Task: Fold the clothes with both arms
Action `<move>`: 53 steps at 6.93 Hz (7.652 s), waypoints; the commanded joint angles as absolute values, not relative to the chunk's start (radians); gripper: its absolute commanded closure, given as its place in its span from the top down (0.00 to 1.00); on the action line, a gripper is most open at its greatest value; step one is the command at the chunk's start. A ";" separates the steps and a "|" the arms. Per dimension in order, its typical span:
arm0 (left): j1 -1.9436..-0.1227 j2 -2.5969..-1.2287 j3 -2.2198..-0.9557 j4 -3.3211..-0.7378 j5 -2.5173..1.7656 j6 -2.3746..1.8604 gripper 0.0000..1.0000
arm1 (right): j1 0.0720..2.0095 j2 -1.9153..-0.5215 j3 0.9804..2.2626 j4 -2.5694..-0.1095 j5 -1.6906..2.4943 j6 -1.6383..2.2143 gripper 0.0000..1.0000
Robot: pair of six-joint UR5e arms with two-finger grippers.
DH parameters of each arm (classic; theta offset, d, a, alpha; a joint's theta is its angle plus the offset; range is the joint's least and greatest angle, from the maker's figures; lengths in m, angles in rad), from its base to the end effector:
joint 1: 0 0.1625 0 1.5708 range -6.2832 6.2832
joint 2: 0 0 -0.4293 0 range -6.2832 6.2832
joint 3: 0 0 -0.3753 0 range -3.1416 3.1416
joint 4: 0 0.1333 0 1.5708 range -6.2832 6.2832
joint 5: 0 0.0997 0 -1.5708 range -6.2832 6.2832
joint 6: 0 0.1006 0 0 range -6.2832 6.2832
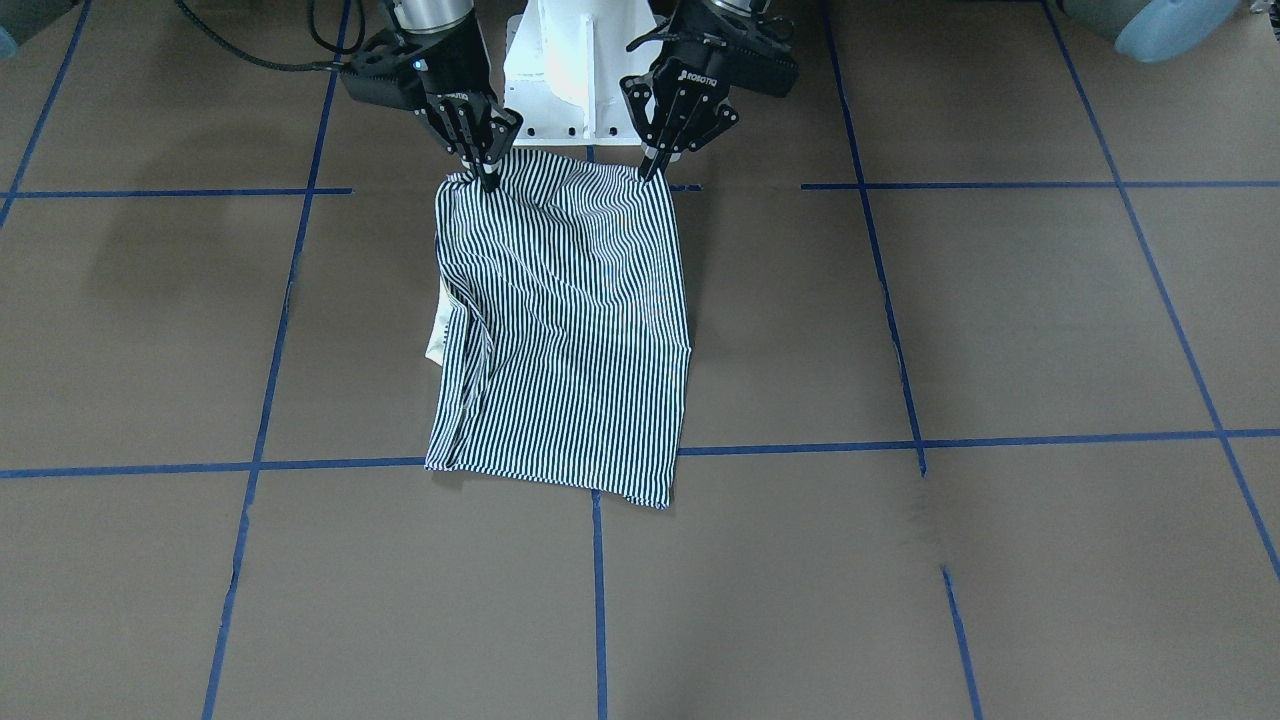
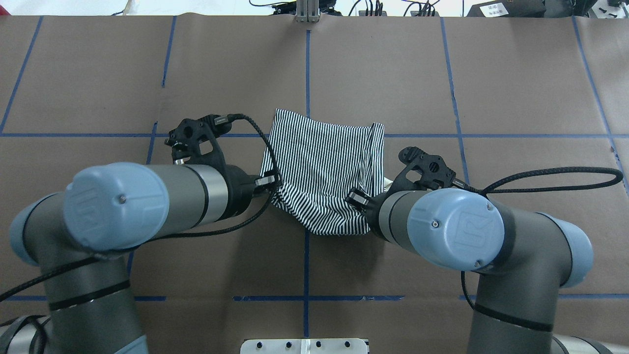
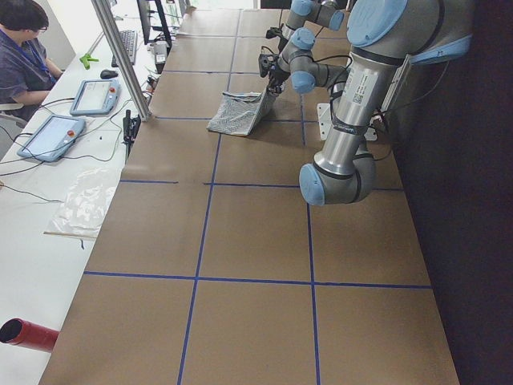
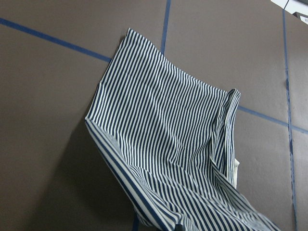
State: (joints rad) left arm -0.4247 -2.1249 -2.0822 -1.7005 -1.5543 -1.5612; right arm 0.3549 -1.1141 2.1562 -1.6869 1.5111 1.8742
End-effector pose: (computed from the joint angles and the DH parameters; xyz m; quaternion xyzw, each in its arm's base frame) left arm 0.4343 -0.3445 0.1433 0.1279 0.5480 -0.1749 0.8080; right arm -0.4381 -0.3109 0.2044 0.0382 -0.4456 0.3017 0.8420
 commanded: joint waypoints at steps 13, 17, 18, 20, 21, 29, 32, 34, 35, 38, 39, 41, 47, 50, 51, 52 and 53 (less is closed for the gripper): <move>-0.598 -2.359 -1.359 -2.075 -1.600 -1.428 0.00 | 0.601 -0.882 1.486 -1.362 1.534 1.714 0.00; -0.598 -2.358 -1.333 -2.077 -1.601 -1.428 0.00 | 0.618 -0.891 1.462 -1.361 1.542 1.697 0.00; -0.598 -2.358 -1.333 -2.086 -1.601 -1.428 0.00 | 0.618 -0.893 1.460 -1.361 1.542 1.694 0.00; -0.607 -2.349 -1.341 -2.100 -1.603 -1.302 1.00 | 0.617 -0.881 1.466 -1.359 1.542 1.577 1.00; -0.638 -2.338 -1.345 -2.127 -1.646 -1.248 1.00 | 0.621 -0.870 1.474 -1.362 1.554 1.562 1.00; -0.775 -2.217 -1.370 -2.246 -1.833 -1.071 1.00 | 0.479 -0.845 1.474 -1.427 1.503 1.175 1.00; -0.775 -2.214 -1.370 -2.247 -1.833 -1.071 1.00 | 0.477 -0.850 1.459 -1.442 1.502 1.152 1.00; -0.775 -2.214 -1.371 -2.247 -1.833 -1.071 1.00 | 0.485 -0.847 1.439 -1.440 1.480 1.144 1.00; -0.775 -2.214 -1.371 -2.247 -1.833 -1.071 1.00 | 0.500 -0.841 1.427 -1.440 1.480 1.143 1.00; -0.775 -2.212 -1.374 -2.247 -1.833 -1.072 1.00 | 0.552 -0.812 1.355 -1.437 1.480 1.106 1.00; -0.775 -2.212 -1.374 -2.246 -1.833 -1.071 1.00 | 0.583 -0.774 1.301 -1.434 1.482 1.085 1.00; -0.773 -2.214 -1.376 -2.246 -1.833 -1.072 1.00 | 0.655 -0.733 1.235 -1.433 1.499 1.034 1.00; -0.674 -2.303 -1.362 -2.121 -1.800 -1.224 1.00 | 0.824 -0.695 1.256 -1.436 1.758 0.948 1.00; -0.572 -2.409 -1.263 -2.071 -1.671 -1.288 1.00 | 0.824 -0.748 1.328 -1.431 1.758 0.948 1.00; -0.572 -2.465 -1.184 -2.071 -1.669 -1.286 1.00 | 0.824 -0.753 1.333 -1.430 1.758 0.950 1.00; -0.575 -2.474 -1.163 -2.071 -1.667 -1.279 1.00 | 0.824 -0.755 1.333 -1.430 1.758 0.950 1.00; -0.578 -2.474 -1.152 -2.060 -1.655 -1.278 1.00 | 0.824 -0.759 1.335 -1.428 1.758 0.950 1.00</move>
State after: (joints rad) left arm -0.5761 -2.4633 -1.1770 -2.0684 -1.6657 -1.2805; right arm 0.8237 -0.7541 1.3317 -1.4294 1.7579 0.9493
